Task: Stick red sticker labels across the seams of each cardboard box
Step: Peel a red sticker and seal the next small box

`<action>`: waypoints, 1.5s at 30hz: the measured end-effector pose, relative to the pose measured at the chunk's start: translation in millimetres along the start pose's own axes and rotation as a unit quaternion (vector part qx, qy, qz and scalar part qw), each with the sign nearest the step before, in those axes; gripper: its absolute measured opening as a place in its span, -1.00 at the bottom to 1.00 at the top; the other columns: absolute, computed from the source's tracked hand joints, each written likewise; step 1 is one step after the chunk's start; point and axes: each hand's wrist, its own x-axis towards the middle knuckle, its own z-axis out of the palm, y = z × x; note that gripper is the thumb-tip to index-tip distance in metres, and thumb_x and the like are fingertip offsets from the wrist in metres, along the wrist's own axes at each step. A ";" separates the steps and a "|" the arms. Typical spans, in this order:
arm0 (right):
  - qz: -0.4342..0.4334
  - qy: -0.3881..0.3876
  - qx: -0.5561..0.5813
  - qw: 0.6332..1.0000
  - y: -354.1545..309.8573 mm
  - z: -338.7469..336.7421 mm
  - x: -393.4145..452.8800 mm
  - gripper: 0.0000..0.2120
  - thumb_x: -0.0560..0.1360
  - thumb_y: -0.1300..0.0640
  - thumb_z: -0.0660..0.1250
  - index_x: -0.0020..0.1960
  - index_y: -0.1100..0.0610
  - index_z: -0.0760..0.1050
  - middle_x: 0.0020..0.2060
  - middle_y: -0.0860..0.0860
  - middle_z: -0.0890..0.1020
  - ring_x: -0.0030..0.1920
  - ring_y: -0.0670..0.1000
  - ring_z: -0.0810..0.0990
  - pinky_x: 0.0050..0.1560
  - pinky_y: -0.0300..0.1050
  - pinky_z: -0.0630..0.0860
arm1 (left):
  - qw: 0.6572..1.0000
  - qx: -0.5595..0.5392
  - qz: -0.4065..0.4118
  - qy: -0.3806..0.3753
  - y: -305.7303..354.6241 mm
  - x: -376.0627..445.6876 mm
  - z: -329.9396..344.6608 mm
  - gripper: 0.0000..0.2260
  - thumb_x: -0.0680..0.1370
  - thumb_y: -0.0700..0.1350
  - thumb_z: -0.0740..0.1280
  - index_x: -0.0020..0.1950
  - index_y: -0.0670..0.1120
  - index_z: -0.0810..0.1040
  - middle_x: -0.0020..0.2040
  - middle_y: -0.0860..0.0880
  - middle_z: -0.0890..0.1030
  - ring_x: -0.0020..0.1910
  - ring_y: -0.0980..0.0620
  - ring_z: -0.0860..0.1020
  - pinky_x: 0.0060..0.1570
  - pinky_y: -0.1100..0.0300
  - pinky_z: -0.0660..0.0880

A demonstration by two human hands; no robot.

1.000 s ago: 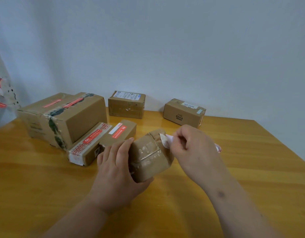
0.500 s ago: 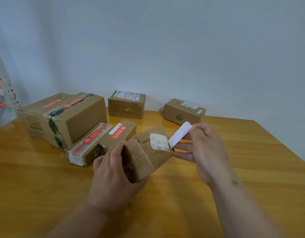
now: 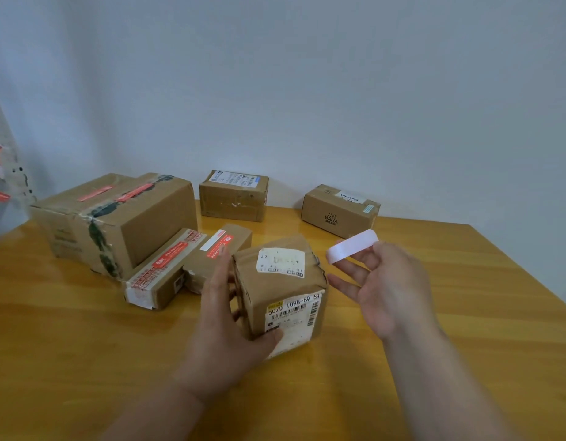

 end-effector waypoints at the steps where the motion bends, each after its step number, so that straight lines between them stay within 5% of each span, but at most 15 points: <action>1: 0.015 -0.004 0.016 1.000 2.8 0.7 0.2 -0.77 0.60 0.21 0.09 0.15 0.21 0.47 0.01 0.25 0.66 -0.07 0.21 0.71 -0.05 0.25 0.62 | 1.000 -0.019 -0.005 -0.012 0.5 0.7 1.8 0.20 0.27 -0.18 0.63 0.25 0.67 -0.24 0.42 0.20 0.24 0.29 0.32 0.35 0.01 0.48 0.47; 6: 0.053 -0.015 0.069 0.996 8.6 4.4 -0.6 -0.76 0.59 0.25 0.08 0.16 0.22 0.46 0.01 0.27 0.66 -0.07 0.21 0.65 -0.23 0.18 0.65 | 0.989 -0.134 -0.036 -0.058 0.4 -0.2 1.5 0.08 0.26 -0.27 0.61 0.33 0.58 0.04 0.40 0.13 0.35 0.29 0.00 0.49 -0.07 0.17 0.63; 9: 0.045 -0.021 0.068 0.996 9.5 7.2 -1.9 -0.77 0.59 0.25 0.08 0.19 0.21 0.42 0.10 0.31 0.62 0.00 0.22 0.64 -0.21 0.22 0.64 | 0.986 -0.152 -0.035 -0.059 5.1 -0.2 -5.5 -0.10 0.24 -0.12 0.62 0.29 0.44 0.15 0.27 0.31 0.43 0.23 0.06 0.53 -0.07 0.20 0.62; 12: 0.041 -0.039 0.066 0.996 10.5 10.4 -5.6 -0.79 0.61 0.25 0.08 0.18 0.21 0.42 0.13 0.33 0.60 0.02 0.23 0.63 -0.22 0.24 0.64 | 0.993 -0.104 -0.032 -0.036 8.1 -0.6 -18.0 -0.24 0.19 0.27 0.57 0.23 0.31 0.20 0.17 0.35 0.44 0.16 0.14 0.55 -0.05 0.21 0.61; 16: 0.056 -0.066 0.057 0.995 11.3 16.5 -12.0 -0.79 0.63 0.24 0.08 0.19 0.24 0.41 0.12 0.34 0.60 0.12 0.27 0.63 -0.12 0.32 0.61 | 0.998 0.017 -0.041 -0.052 -7.9 -6.9 -33.3 -0.35 0.20 0.31 0.51 0.15 0.35 0.23 0.18 0.36 0.40 0.18 0.23 0.50 0.06 0.21 0.58; 23: -0.002 -0.060 -0.048 0.997 10.9 17.9 -17.2 -0.80 0.64 0.21 0.07 0.12 0.23 0.44 -0.02 0.28 0.66 0.07 0.18 0.65 -0.09 0.28 0.63 | 0.968 0.198 -0.121 -0.096 -30.2 -15.2 -33.0 -0.06 0.24 0.31 0.51 0.44 0.26 0.00 0.45 0.16 0.26 0.41 0.12 0.24 0.41 0.10 0.27; 26: -0.032 -0.061 -0.087 0.994 6.5 15.4 -20.0 -0.84 0.64 0.21 0.09 -0.03 0.17 0.43 0.00 0.26 0.65 0.09 0.17 0.64 -0.08 0.25 0.64 | 0.955 0.274 -0.070 -0.084 -16.2 -13.7 -39.5 0.07 0.15 0.55 0.31 0.50 0.14 -0.03 0.48 0.12 0.13 0.47 0.11 0.12 0.47 0.07 0.16; 28: -0.053 -0.062 -0.119 0.990 6.2 14.6 -21.1 -0.84 0.63 0.20 0.11 -0.05 0.15 0.44 0.02 0.22 0.65 0.09 0.14 0.64 -0.09 0.21 0.65 | 0.964 0.263 0.015 -0.030 -1.1 -14.1 -44.3 -0.10 0.21 0.61 0.16 0.39 0.12 0.16 0.34 0.12 0.24 0.38 0.07 0.24 0.40 -0.03 0.29; 31: -0.099 -0.080 -0.173 0.977 9.6 17.8 -24.6 -0.82 0.62 0.18 0.12 -0.10 0.11 0.45 -0.01 0.16 0.66 0.07 0.08 0.65 -0.09 0.16 0.66 | 0.973 0.199 0.103 0.056 35.1 -8.2 -42.8 -0.59 0.40 0.42 0.20 0.08 0.18 0.38 0.09 0.24 0.36 0.13 0.13 0.39 0.14 0.03 0.46; 33: -0.144 -0.104 -0.231 0.957 14.2 22.2 -30.5 -0.80 0.63 0.14 0.13 -0.13 0.08 0.45 -0.04 0.12 0.66 0.05 0.07 0.64 -0.06 0.12 0.66 | 0.985 0.136 0.097 0.045 66.6 0.1 -36.2 -0.78 0.45 0.29 0.24 -0.14 0.17 0.47 -0.10 0.26 0.48 -0.04 0.23 0.45 -0.05 0.25 0.45; 35: -0.221 -0.123 -0.311 0.916 19.0 26.3 -37.6 -0.81 0.63 0.09 0.15 -0.14 0.03 0.44 -0.13 0.04 0.64 -0.05 0.01 0.64 -0.04 0.11 0.63 | 0.997 0.060 0.050 0.003 93.1 6.6 -31.8 -0.77 0.43 0.23 0.26 -0.20 0.11 0.54 -0.27 0.21 0.53 -0.22 0.27 0.48 -0.23 0.40 0.39; 37: -0.306 -0.147 -0.375 0.863 23.3 29.9 -43.7 -0.83 0.62 0.06 0.18 -0.15 0.00 0.42 -0.28 -0.02 0.58 -0.20 -0.09 0.58 -0.15 -0.07 0.58 | 0.999 -0.029 -0.010 -0.039 103.9 11.2 -29.4 -0.75 0.46 0.20 0.28 -0.17 0.06 0.60 -0.32 0.17 0.57 -0.31 0.24 0.49 -0.26 0.32 0.43; 39: -0.368 -0.170 -0.409 0.817 27.6 31.4 -48.3 -0.85 0.61 0.08 0.22 -0.13 -0.01 0.46 -0.31 -0.15 0.54 -0.22 -0.19 0.53 -0.25 -0.33 0.44 | 0.992 -0.099 -0.061 -0.049 101.6 13.6 -28.6 -0.75 0.47 0.17 0.32 -0.13 0.01 0.64 -0.22 0.05 0.65 -0.18 0.09 0.60 -0.13 0.14 0.54; 41: -0.418 -0.180 -0.437 0.776 30.9 29.2 -47.8 -0.89 0.60 0.11 0.25 -0.06 0.01 0.54 -0.18 -0.19 0.57 -0.10 -0.20 0.54 -0.15 -0.35 0.45 | 0.985 -0.140 -0.096 -0.032 96.5 14.3 -28.6 -0.68 0.43 0.20 0.36 -0.14 -0.04 0.65 -0.16 -0.01 0.68 -0.08 0.03 0.63 -0.04 0.09 0.54; 45: -0.462 -0.203 -0.487 0.713 34.7 22.7 -41.7 -0.82 0.55 0.22 0.26 0.04 0.07 0.61 0.00 -0.11 0.59 0.05 -0.19 0.53 0.02 -0.39 0.46 | 0.977 -0.165 -0.137 -0.010 90.4 12.3 -29.0 -0.74 0.43 0.10 0.42 -0.16 -0.10 0.66 -0.21 -0.04 0.69 -0.20 0.10 0.58 -0.12 0.12 0.49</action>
